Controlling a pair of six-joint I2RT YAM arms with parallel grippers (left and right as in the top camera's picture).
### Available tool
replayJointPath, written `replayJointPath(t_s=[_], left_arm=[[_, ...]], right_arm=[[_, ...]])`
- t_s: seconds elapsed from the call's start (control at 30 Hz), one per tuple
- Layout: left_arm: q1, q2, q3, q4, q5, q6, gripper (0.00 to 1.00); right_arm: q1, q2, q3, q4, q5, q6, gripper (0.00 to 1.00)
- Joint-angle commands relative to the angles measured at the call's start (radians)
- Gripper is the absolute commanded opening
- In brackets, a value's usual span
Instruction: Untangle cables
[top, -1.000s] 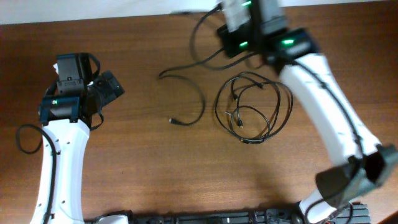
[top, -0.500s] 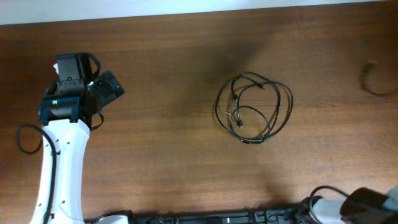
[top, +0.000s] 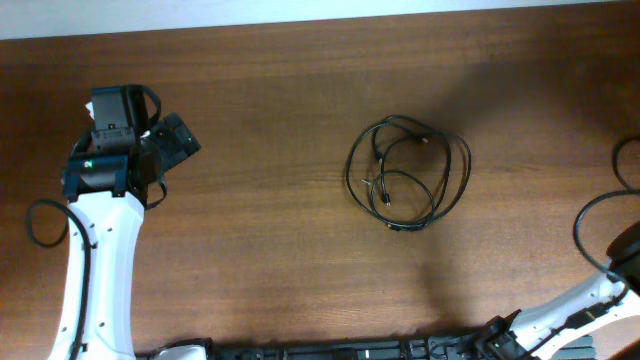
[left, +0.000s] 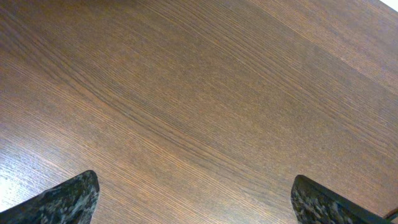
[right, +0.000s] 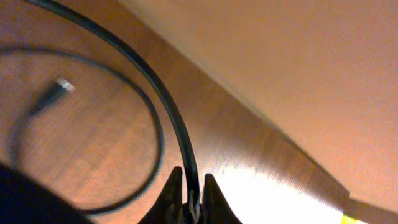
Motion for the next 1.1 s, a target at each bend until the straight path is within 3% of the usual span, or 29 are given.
replayJointPath(t_s=[0.0,0.03,0.07,0.1,0.13,0.27,0.5,0.73,0.83,0.9,1.0,1.07], left_arm=[[0.002,-0.014,0.013,-0.002,-0.015,0.008,0.99],[0.002,-0.014,0.013,-0.002,-0.015,0.008,0.99],[0.002,-0.014,0.013,-0.002,-0.015,0.008,0.99],[0.002,-0.014,0.013,-0.002,-0.015,0.008,0.99],[0.002,-0.014,0.013,-0.002,-0.015,0.008,0.99],[0.002,-0.014,0.013,-0.002,-0.015,0.008,0.99],[0.002,-0.014,0.013,-0.002,-0.015,0.008,0.99],[0.002,-0.014,0.013,-0.002,-0.015,0.008,0.99],[0.002,-0.014,0.013,-0.002,-0.015,0.008,0.99],[0.002,-0.014,0.013,-0.002,-0.015,0.008,0.99],[0.002,-0.014,0.013,-0.002,-0.015,0.008,0.99],[0.002,-0.014,0.013,-0.002,-0.015,0.008,0.99]], right_arm=[[-0.055,0.058,-0.008,-0.031,0.037,0.093,0.08],[-0.076,0.072,-0.015,-0.040,0.033,0.140,0.22],[-0.092,0.074,-0.023,-0.050,0.019,0.175,0.57],[-0.100,0.074,-0.023,-0.057,0.000,0.174,0.70],[-0.103,0.074,-0.023,-0.071,0.000,0.174,0.80],[-0.099,0.071,-0.022,-0.163,0.001,0.189,0.95],[-0.063,-0.077,-0.021,-0.183,-0.046,0.206,0.99],[-0.045,-0.231,-0.021,-0.180,-0.330,0.208,0.99],[0.002,-0.252,-0.022,-0.219,-0.619,0.208,0.99],[0.090,-0.250,-0.035,-0.250,-0.797,0.207,0.99],[0.273,-0.250,-0.046,-0.298,-0.900,0.184,0.99],[0.439,-0.248,-0.046,-0.366,-0.906,0.044,0.99]])
